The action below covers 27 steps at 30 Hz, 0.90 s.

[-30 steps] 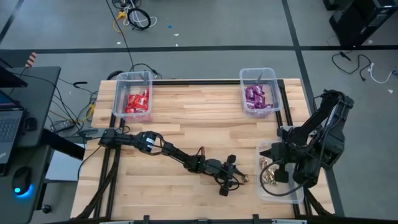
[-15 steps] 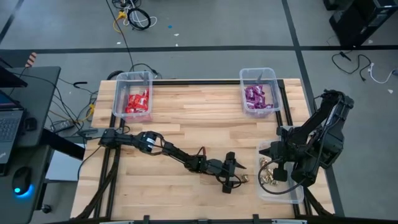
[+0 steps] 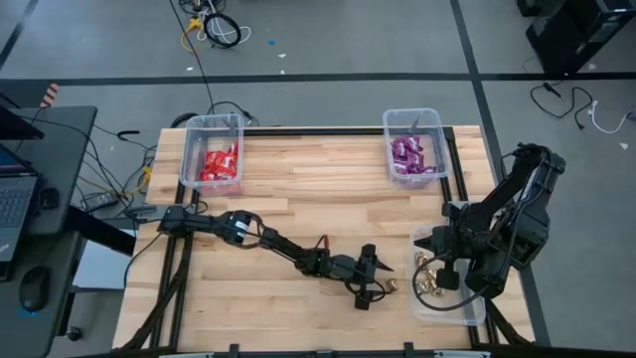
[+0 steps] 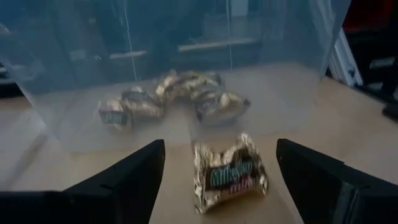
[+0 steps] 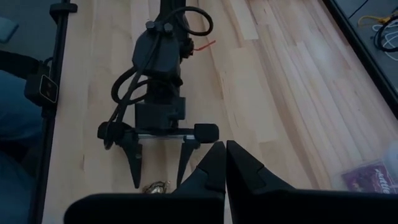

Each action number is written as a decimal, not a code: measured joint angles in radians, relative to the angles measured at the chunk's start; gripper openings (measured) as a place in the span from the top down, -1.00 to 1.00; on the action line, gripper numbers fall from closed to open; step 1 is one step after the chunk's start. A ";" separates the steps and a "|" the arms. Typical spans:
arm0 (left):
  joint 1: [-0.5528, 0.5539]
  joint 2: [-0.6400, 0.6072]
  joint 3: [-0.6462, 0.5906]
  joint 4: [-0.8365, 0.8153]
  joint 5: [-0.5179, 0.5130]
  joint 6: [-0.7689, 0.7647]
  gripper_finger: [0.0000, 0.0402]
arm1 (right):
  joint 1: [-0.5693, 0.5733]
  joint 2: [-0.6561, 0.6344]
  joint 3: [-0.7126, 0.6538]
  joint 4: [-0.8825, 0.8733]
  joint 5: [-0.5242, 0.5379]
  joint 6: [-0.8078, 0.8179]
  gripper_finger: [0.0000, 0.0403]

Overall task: Sort candy
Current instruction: Put the yellow candy into the bottom right transparent bin

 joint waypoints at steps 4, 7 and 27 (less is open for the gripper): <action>0.000 0.037 0.026 0.004 0.003 -0.002 -0.55 | 0.000 0.000 0.000 0.000 0.000 0.000 1.00; 0.000 0.038 0.029 0.004 -0.004 -0.006 -0.55 | 0.000 0.000 0.000 -0.001 0.000 0.003 1.00; 0.000 0.035 0.034 -0.051 0.011 0.000 -0.38 | -0.001 0.000 0.000 -0.003 0.000 0.001 1.00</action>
